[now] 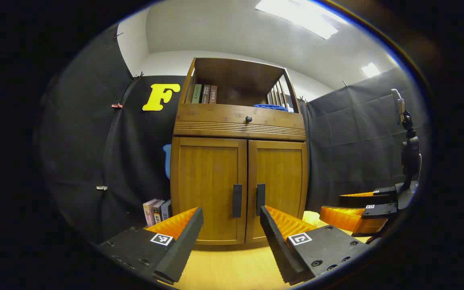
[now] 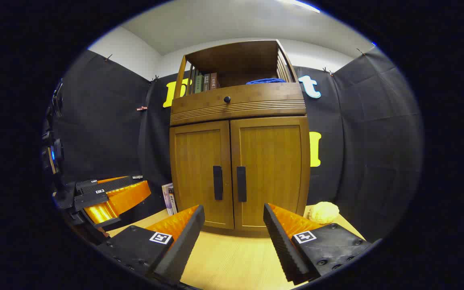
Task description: Open the right door of the double-door shoe cabinet with the right hand, and open the left door with the left hand.
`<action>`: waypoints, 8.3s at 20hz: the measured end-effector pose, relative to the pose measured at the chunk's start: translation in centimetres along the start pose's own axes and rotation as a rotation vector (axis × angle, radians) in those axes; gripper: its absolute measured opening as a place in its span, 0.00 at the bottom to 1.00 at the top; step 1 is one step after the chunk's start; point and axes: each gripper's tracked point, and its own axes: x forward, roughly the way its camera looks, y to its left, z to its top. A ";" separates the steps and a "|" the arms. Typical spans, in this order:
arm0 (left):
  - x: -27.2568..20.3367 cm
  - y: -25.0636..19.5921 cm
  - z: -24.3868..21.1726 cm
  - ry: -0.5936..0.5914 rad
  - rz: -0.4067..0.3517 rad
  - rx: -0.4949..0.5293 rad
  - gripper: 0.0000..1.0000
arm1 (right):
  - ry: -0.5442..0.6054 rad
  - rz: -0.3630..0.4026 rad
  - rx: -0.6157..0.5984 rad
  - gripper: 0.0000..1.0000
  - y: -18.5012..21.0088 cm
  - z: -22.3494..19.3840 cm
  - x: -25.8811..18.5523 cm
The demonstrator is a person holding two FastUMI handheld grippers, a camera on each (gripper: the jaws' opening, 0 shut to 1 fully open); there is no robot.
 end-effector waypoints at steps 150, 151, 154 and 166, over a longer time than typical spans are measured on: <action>6.4 -6.4 -5.2 -0.011 -0.060 0.030 0.89 | -0.070 -0.421 -0.199 0.92 -25.0 -0.3 -6.2; 7.2 -6.3 -5.4 -0.011 -0.059 0.029 0.89 | -0.073 -0.418 -0.198 0.90 -24.7 -0.3 -6.4; 10.1 -5.9 -5.8 -0.001 -0.066 0.006 0.89 | -0.079 -0.436 -0.211 0.92 -24.3 -0.4 -7.1; 24.2 -1.7 -9.2 0.038 0.005 -0.031 0.86 | -0.037 -0.558 -0.269 0.92 -25.3 -1.6 -10.2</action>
